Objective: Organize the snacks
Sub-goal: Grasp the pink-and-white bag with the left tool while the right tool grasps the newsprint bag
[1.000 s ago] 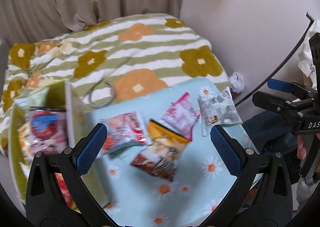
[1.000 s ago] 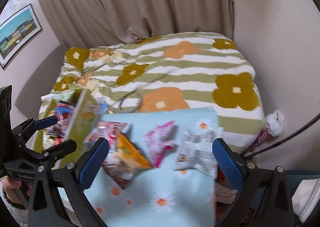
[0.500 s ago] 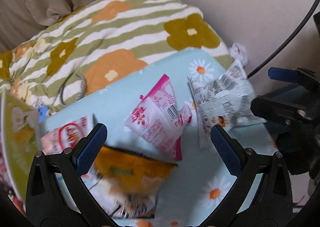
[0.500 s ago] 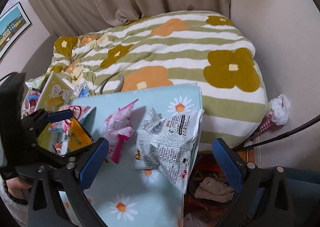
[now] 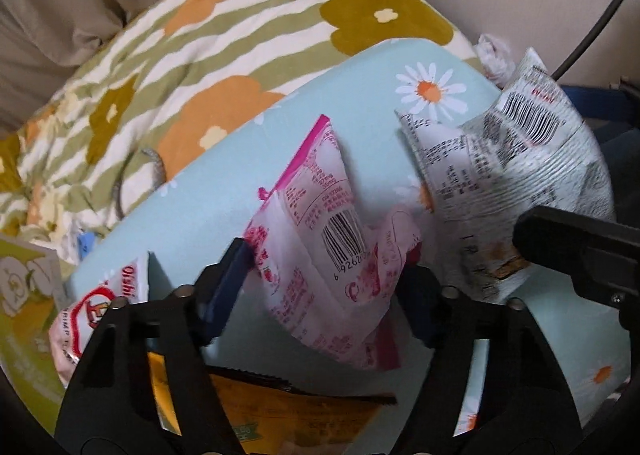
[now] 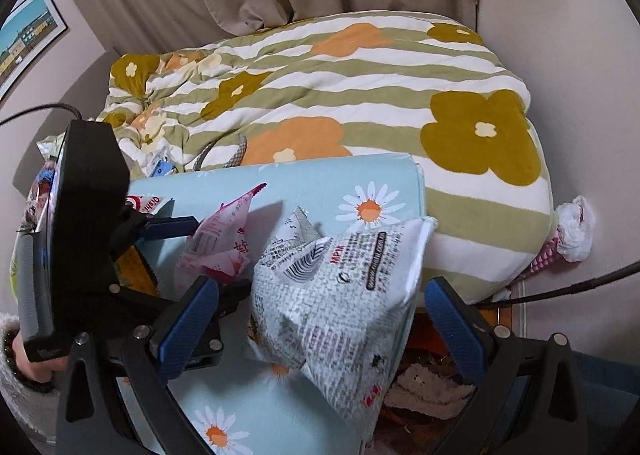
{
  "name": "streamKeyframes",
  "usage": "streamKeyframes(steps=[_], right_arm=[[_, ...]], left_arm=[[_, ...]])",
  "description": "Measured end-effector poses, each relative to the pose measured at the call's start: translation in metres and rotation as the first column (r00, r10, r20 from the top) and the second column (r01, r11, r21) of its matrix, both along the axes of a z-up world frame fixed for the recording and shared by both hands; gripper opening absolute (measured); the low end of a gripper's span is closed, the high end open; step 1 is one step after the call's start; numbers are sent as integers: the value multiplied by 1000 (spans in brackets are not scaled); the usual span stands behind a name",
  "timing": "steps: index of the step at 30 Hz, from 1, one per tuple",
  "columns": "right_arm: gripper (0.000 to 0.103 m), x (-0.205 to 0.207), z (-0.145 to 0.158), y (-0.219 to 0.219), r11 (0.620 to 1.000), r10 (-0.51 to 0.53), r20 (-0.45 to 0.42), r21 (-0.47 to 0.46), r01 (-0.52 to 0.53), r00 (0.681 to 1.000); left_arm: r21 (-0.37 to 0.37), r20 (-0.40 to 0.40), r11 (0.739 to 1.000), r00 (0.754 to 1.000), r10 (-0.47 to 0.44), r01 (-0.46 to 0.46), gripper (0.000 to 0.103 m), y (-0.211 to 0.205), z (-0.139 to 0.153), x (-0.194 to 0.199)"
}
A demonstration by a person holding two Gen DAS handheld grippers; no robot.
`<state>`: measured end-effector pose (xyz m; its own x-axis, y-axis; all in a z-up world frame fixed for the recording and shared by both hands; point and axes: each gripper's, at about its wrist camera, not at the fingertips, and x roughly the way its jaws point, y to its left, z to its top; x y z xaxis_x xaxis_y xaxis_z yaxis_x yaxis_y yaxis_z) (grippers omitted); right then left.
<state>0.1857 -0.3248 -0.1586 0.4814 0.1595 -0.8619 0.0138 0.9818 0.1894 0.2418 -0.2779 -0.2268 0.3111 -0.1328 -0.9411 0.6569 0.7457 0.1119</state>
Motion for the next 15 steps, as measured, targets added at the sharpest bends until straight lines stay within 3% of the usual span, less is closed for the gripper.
streamKeyframes(steps=[7,15], right_arm=[[97,7,-10,10,998,51,4,-35,-51,999],[92,15,-22,18,992,118,-13,-38,-119,993]], left_arm=[[5,11,1000,1000,-10,10,53,4,5,-1],[19,30,1000,999,-16,15,49,9,7,-3]])
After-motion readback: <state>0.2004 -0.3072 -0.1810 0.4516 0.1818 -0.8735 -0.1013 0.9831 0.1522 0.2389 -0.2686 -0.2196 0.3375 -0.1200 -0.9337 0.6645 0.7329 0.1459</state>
